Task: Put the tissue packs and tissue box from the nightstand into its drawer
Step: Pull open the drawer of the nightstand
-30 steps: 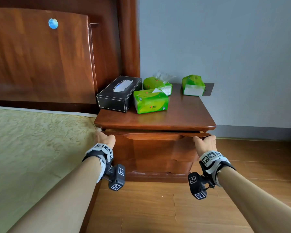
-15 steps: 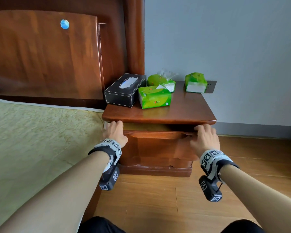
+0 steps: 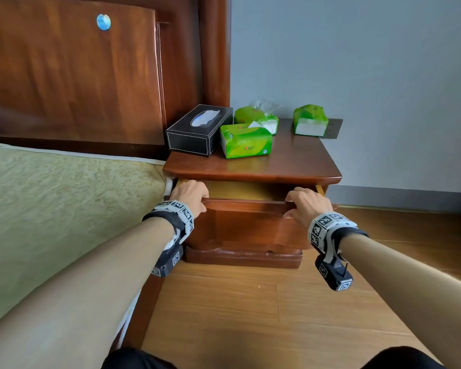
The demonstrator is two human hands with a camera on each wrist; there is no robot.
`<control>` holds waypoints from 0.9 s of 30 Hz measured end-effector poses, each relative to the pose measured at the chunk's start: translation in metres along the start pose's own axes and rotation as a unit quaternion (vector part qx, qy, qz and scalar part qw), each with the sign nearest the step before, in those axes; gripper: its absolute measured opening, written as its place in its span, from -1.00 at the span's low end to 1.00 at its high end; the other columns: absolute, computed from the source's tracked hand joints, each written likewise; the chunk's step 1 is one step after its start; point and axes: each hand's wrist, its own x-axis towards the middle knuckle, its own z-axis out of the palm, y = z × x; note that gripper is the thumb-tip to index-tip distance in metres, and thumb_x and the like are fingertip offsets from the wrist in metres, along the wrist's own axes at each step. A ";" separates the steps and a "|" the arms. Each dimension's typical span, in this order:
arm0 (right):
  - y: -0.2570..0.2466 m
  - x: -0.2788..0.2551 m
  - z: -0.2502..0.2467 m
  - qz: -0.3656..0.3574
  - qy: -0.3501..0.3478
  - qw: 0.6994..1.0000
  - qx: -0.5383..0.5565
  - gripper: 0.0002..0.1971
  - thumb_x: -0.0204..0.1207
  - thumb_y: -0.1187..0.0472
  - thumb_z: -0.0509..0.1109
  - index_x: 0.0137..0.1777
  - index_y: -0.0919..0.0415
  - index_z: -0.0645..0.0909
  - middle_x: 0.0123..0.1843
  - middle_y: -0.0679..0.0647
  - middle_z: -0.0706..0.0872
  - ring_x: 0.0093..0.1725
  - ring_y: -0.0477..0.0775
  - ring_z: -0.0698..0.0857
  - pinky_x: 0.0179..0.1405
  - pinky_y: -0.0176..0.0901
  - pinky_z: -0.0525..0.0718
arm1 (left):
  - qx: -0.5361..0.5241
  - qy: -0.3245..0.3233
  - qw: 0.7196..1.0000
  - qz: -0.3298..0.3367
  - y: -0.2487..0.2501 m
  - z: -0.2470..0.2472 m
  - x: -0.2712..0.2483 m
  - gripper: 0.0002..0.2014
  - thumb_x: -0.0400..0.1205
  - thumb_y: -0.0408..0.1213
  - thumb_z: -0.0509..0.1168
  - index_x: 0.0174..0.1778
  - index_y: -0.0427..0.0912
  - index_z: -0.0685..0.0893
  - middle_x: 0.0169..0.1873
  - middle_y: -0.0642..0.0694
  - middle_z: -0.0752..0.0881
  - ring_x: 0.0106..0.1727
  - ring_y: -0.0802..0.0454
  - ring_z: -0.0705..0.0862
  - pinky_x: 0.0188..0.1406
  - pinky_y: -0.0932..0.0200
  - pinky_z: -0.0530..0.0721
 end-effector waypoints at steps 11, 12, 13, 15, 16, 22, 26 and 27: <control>-0.006 -0.048 -0.012 -0.053 -0.071 0.994 -0.063 -0.51 0.43 -0.19 0.48 0.28 0.03 0.60 0.25 -0.04 0.68 0.18 0.14 0.71 -0.03 -0.04 0.64 | 0.031 -0.033 0.998 0.037 0.004 -0.010 -0.059 -0.81 0.50 -0.21 0.54 0.01 -0.10 0.84 -0.11 -0.06 0.82 -0.04 -0.08 0.77 -0.01 0.04 0.74; -0.007 -0.049 -0.014 -0.055 -0.073 0.994 -0.061 -0.51 0.42 -0.19 0.49 0.27 0.03 0.61 0.25 -0.04 0.69 0.18 0.14 0.72 -0.02 -0.04 0.65 | 0.028 -0.038 0.998 0.042 0.004 -0.012 -0.060 -0.78 0.50 -0.20 0.54 0.05 -0.11 0.83 -0.06 -0.08 0.82 -0.01 -0.10 0.77 -0.02 0.05 0.75; -0.007 -0.052 -0.015 -0.056 -0.077 0.993 -0.063 -0.52 0.41 -0.19 0.51 0.26 0.03 0.62 0.25 -0.03 0.70 0.17 0.15 0.72 -0.01 -0.02 0.67 | 0.031 -0.046 0.997 0.049 0.005 -0.013 -0.063 -0.74 0.49 -0.21 0.54 0.09 -0.12 0.82 -0.01 -0.10 0.82 0.02 -0.12 0.77 -0.01 0.04 0.75; -0.009 -0.059 -0.016 -0.062 -0.098 0.991 -0.069 -0.52 0.39 -0.18 0.52 0.24 0.03 0.63 0.25 -0.01 0.71 0.17 0.17 0.72 0.02 0.01 0.69 | 0.036 -0.061 0.996 0.056 0.007 -0.012 -0.069 -0.68 0.49 -0.21 0.55 0.16 -0.15 0.80 0.07 -0.12 0.80 0.08 -0.15 0.77 0.02 0.02 0.76; -0.009 -0.063 -0.015 -0.065 -0.107 0.990 -0.070 -0.52 0.39 -0.18 0.52 0.23 0.04 0.63 0.25 0.00 0.70 0.17 0.18 0.72 0.02 0.01 0.69 | 0.037 -0.065 0.995 0.061 0.008 -0.011 -0.072 -0.66 0.49 -0.21 0.55 0.18 -0.15 0.79 0.08 -0.12 0.80 0.08 -0.15 0.77 0.03 0.02 0.76; -0.008 -0.068 -0.012 -0.075 -0.102 0.990 -0.058 -0.53 0.38 -0.19 0.53 0.20 0.04 0.64 0.21 -0.01 0.72 0.12 0.16 0.72 -0.02 -0.03 0.68 | 0.023 -0.073 0.994 0.077 0.005 -0.010 -0.076 -0.69 0.48 -0.25 0.55 0.14 -0.15 0.81 0.07 -0.10 0.81 0.08 -0.12 0.77 -0.05 0.11 0.70; -0.008 -0.070 -0.014 -0.062 -0.099 0.992 -0.035 -0.52 0.33 -0.20 0.57 0.16 0.02 0.66 0.16 -0.01 0.76 0.10 0.12 0.74 0.02 -0.02 0.71 | 0.013 -0.083 0.994 0.067 0.005 -0.012 -0.075 -0.68 0.43 -0.24 0.59 0.09 -0.14 0.81 0.04 -0.07 0.81 0.06 -0.09 0.77 -0.03 0.07 0.75; -0.008 -0.071 -0.013 -0.064 -0.100 0.992 -0.034 -0.53 0.32 -0.19 0.58 0.15 0.02 0.67 0.15 -0.01 0.77 0.09 0.12 0.74 0.02 -0.02 0.71 | 0.016 -0.090 0.993 0.071 0.005 -0.011 -0.076 -0.69 0.42 -0.24 0.60 0.07 -0.14 0.82 0.01 -0.05 0.80 0.04 -0.09 0.76 -0.05 0.08 0.75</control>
